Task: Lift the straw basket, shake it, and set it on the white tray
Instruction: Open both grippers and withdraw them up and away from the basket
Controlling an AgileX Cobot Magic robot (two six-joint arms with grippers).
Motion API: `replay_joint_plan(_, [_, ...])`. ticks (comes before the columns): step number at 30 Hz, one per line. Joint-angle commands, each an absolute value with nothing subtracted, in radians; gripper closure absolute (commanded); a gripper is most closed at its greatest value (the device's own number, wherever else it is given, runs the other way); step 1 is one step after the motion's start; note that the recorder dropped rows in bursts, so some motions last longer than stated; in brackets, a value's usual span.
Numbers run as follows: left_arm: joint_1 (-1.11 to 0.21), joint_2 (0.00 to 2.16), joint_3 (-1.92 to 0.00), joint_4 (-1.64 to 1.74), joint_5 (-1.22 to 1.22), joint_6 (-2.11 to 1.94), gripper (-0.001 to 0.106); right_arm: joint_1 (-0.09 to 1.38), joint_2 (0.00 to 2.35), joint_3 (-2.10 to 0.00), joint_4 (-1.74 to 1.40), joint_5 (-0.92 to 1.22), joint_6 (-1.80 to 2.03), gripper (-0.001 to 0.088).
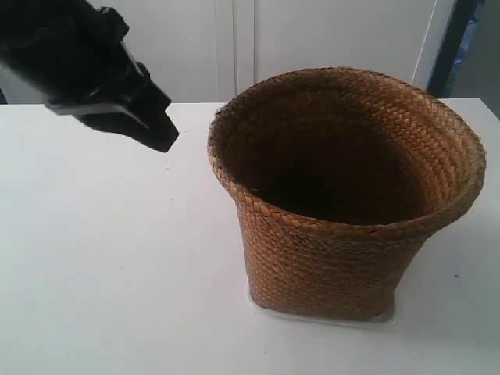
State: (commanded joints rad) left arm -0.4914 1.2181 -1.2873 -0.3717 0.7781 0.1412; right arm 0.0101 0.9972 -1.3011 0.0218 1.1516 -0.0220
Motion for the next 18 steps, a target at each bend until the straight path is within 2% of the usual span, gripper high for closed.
replay_joint_plan(3, [-0.491, 1.119, -1.160, -0.444, 0.610, 0.186, 0.104, 0.010, 0.987, -1.301, 0.022, 1.165, -0.022, 0.0854])
replay_joint_plan(6, [-0.491, 1.049, -1.073, -0.439, 0.575, 0.195, 0.104, 0.010, 0.982, -1.301, 0.022, 1.164, -0.022, 0.0854])
replay_joint_plan(18, [-0.491, 1.000, -1.048, -0.374, 0.621, 0.197, 0.104, 0.010, 0.982, -1.301, 0.022, 1.164, -0.022, 0.0854])
